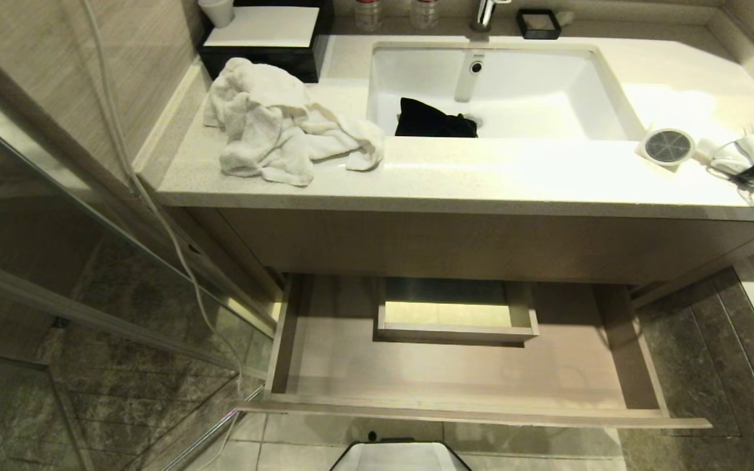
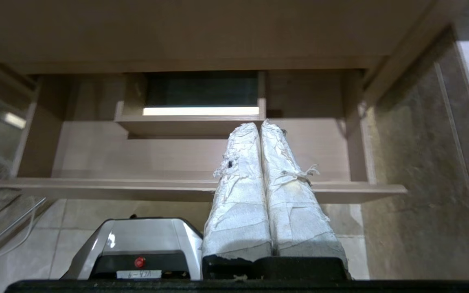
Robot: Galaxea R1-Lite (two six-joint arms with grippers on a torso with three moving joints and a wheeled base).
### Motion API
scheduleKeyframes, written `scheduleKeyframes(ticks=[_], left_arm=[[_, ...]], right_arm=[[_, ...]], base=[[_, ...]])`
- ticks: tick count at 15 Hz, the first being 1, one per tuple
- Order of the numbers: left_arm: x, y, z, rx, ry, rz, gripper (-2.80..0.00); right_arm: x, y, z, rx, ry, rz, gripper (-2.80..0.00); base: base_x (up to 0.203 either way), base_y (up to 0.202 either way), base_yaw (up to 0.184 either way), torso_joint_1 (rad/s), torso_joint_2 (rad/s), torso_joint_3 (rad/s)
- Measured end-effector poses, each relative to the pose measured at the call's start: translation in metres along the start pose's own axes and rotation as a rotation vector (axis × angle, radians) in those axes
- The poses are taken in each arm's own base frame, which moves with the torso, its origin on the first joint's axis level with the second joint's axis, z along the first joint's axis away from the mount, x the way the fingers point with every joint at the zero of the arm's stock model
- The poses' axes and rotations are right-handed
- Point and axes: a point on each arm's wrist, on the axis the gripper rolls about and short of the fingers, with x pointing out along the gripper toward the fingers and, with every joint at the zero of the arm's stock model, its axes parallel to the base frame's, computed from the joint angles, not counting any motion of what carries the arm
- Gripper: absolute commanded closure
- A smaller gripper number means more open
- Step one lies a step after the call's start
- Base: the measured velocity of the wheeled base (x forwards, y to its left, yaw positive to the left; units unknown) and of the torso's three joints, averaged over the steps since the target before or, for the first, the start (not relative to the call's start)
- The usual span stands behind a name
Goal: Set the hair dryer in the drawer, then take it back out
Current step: Pick up the hairdryer
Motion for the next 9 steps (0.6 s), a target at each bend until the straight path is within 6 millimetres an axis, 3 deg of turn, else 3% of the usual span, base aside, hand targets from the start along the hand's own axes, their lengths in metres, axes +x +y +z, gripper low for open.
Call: scheduleKeyframes(ticks=[9], left_arm=[[0.0,0.0,0.0,0.0,0.0,0.0,0.0]], right_arm=[[0.0,0.0001,-0.0001,-0.009,0.001,0.001,0.0]], base=[[0.0,0.0,0.0,0.009,0.0,0.01]])
